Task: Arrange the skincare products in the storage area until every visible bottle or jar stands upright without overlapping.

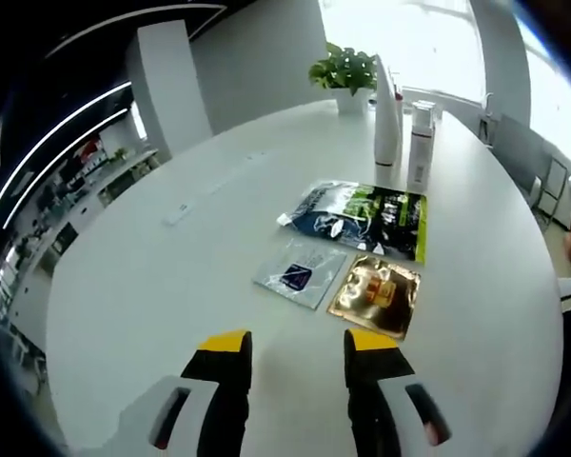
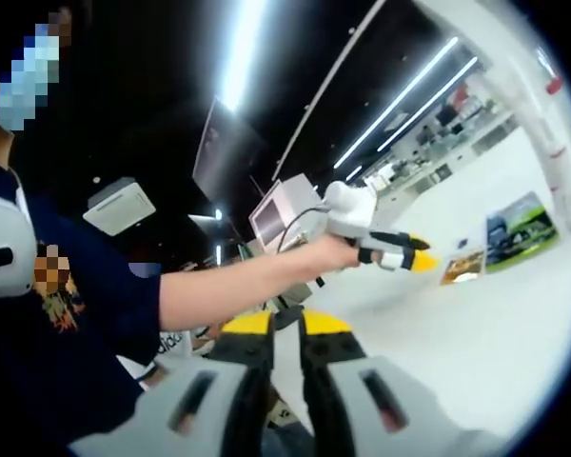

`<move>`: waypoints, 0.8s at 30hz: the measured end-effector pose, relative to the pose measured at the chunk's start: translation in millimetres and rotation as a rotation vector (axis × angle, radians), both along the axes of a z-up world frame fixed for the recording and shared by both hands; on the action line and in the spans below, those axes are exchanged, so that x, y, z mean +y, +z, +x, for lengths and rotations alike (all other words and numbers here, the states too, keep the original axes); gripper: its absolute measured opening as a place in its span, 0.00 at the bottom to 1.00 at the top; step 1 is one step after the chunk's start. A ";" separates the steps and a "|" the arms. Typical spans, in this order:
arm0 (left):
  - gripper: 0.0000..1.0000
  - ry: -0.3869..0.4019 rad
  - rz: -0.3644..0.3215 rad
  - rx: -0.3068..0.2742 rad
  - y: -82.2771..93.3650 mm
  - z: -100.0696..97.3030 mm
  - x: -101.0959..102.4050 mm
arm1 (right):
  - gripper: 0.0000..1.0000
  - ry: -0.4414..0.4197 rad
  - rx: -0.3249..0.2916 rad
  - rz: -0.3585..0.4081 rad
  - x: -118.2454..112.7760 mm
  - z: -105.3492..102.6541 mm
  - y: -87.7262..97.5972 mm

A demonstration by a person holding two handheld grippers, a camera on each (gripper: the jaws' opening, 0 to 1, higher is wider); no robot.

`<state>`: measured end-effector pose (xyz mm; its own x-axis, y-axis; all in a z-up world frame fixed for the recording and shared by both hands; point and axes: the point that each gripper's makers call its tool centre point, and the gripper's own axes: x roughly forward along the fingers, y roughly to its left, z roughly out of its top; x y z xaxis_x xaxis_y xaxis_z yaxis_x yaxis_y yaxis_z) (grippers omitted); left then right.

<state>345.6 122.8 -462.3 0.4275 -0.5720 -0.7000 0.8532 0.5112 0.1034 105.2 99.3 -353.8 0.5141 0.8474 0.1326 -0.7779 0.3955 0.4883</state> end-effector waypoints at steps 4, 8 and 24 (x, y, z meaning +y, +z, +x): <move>0.40 -0.003 -0.010 -0.009 1.6 -5.5 1.0 | 0.10 0.001 0.001 -0.002 0.3 -2.0 -0.4; 0.47 0.007 -0.022 -0.038 5.5 -4.6 2.5 | 0.10 0.004 0.001 0.001 1.3 -3.4 -0.3; 0.84 0.064 -0.092 -0.093 3.2 -7.9 8.3 | 0.10 -0.021 0.007 -0.002 -8.5 -2.0 -2.0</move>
